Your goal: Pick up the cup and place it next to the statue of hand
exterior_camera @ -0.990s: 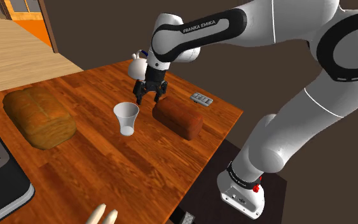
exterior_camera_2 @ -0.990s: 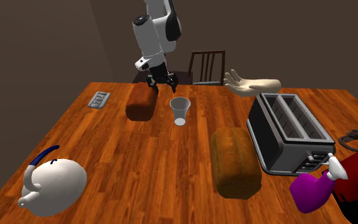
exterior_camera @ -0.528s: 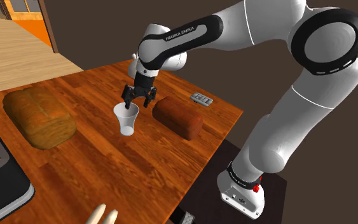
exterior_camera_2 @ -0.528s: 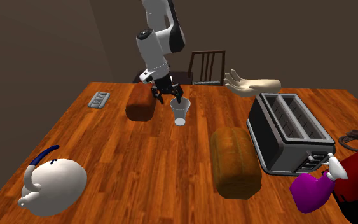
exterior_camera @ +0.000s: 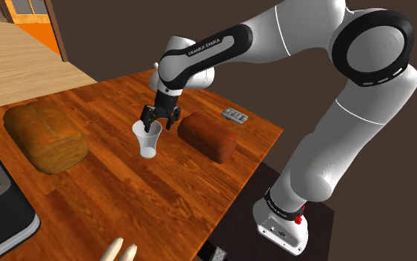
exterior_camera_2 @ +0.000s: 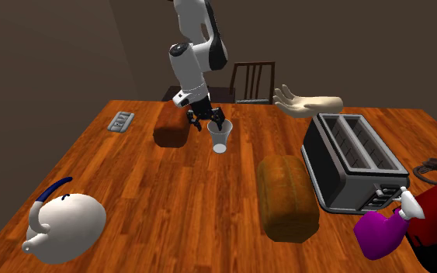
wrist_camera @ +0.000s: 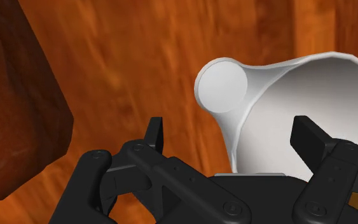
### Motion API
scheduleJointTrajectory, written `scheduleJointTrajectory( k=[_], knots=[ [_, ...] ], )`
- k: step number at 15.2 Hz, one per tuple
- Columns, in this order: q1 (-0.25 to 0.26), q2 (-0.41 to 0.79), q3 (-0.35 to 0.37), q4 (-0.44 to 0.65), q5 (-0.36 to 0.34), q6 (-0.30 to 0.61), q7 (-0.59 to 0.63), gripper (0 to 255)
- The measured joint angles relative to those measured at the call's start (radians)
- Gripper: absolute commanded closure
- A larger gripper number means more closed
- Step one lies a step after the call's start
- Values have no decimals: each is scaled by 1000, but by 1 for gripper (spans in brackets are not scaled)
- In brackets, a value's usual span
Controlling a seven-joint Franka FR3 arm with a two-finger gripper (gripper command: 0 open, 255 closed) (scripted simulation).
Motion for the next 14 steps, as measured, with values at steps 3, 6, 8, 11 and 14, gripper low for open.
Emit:
scheduleJointTrajectory(
  k=[3,6,8,11,14],
  knots=[
    [0,0,0,0,0,0,0,255],
    [0,0,0,0,0,0,0,255],
    [0,0,0,0,0,0,0,255],
    [0,0,0,0,0,0,0,255],
    [0,-3,0,3,-2,-6,3,255]
  ],
)
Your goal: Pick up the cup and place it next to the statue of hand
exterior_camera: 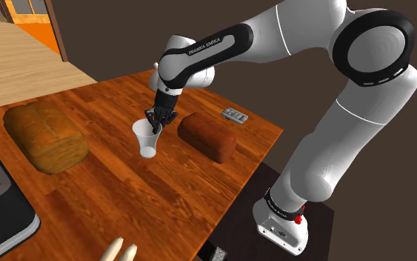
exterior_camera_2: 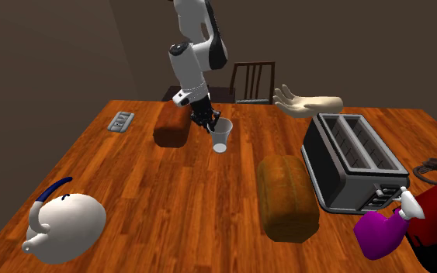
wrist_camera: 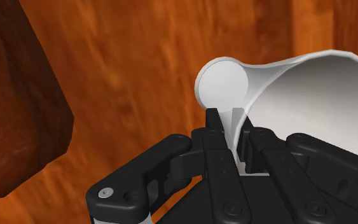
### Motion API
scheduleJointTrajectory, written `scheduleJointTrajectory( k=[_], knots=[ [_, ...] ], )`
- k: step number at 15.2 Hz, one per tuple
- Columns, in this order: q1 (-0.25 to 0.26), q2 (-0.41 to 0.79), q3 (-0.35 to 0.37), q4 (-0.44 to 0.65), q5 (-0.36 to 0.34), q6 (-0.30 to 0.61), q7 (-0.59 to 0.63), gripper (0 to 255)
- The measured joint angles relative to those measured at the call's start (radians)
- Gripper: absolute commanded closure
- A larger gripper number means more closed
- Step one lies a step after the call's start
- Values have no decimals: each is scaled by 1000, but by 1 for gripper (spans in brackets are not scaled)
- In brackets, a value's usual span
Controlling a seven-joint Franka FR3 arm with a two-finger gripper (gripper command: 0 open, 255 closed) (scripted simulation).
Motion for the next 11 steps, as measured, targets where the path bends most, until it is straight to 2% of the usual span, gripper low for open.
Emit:
scheduleJointTrajectory(
  k=[11],
  knots=[
    [-7,-71,-6,67,-29,-135,42,255]
  ],
)
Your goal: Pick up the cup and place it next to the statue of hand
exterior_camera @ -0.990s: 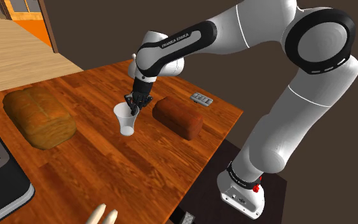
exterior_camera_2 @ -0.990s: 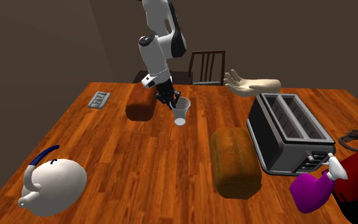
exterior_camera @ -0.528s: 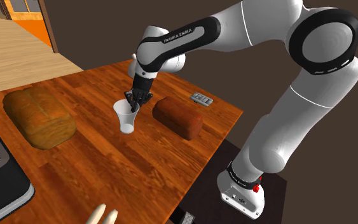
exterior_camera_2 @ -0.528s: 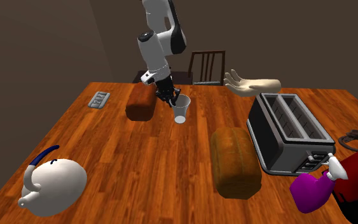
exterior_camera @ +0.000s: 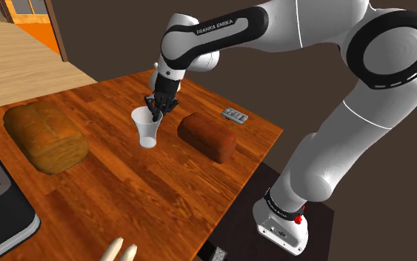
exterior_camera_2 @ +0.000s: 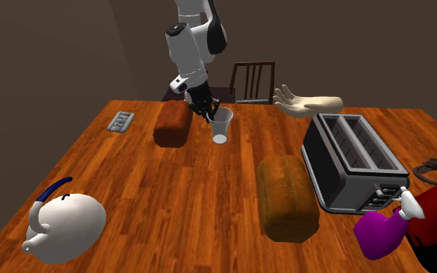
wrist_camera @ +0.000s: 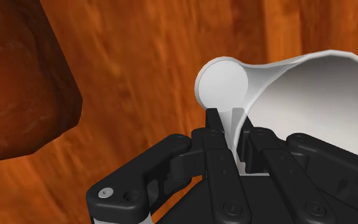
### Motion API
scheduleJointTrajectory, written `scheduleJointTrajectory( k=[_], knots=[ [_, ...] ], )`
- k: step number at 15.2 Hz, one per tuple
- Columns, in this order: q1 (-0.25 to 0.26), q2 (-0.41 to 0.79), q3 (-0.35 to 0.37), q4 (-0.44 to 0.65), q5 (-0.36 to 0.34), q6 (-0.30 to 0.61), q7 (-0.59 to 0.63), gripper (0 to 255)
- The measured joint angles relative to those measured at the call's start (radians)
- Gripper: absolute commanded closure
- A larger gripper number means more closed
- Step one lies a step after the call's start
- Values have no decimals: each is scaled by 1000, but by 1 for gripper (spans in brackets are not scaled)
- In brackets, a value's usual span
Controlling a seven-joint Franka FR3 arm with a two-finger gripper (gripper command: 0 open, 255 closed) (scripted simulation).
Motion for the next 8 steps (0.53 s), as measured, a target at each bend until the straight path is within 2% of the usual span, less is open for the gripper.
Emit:
scheduleJointTrajectory(
  k=[8],
  knots=[
    [-3,-42,-3,66,-17,-104,32,255]
  ],
)
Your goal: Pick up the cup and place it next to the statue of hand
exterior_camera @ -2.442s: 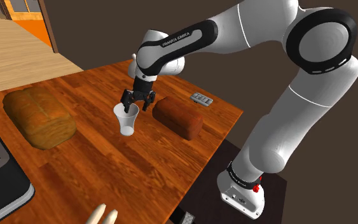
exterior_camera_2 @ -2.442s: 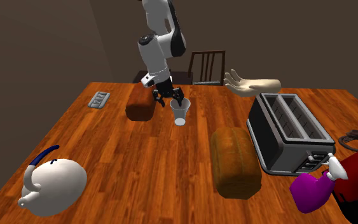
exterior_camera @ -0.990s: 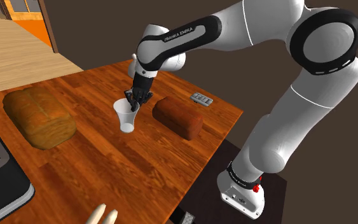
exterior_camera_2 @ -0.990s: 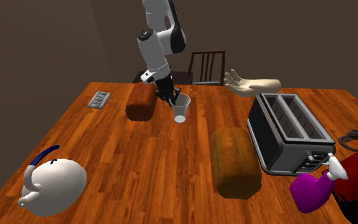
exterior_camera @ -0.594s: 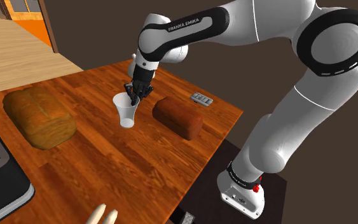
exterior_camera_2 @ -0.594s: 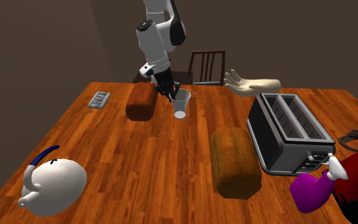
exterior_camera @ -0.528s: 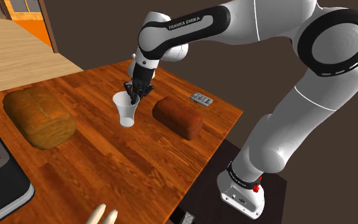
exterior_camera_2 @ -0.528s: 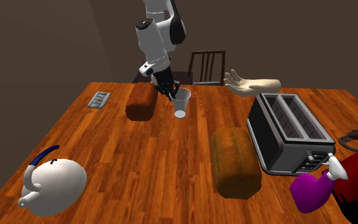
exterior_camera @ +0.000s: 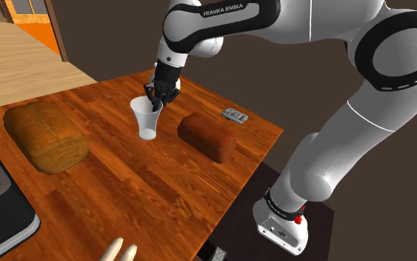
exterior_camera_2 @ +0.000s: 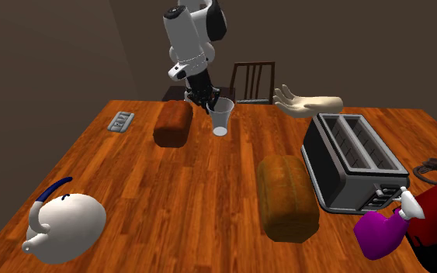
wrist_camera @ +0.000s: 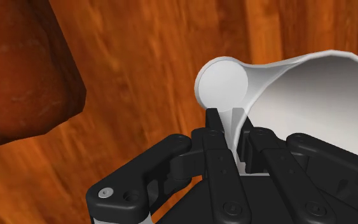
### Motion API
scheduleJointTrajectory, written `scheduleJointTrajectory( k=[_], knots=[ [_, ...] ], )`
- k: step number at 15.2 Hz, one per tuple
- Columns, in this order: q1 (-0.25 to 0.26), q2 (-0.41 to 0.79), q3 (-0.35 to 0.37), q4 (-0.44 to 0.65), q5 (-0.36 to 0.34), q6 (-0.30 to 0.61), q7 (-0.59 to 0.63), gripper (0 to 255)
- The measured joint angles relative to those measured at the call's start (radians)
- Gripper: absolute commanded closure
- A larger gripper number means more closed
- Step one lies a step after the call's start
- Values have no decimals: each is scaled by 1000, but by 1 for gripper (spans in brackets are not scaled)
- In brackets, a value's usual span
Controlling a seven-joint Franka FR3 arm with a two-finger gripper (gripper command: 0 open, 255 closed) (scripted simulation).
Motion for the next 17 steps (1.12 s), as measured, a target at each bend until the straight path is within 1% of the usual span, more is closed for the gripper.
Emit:
scheduleJointTrajectory(
  k=[7,17],
  knots=[
    [-4,-25,-4,61,-11,-84,20,255],
    [-7,-36,-8,183,-25,-214,55,255]
  ],
)
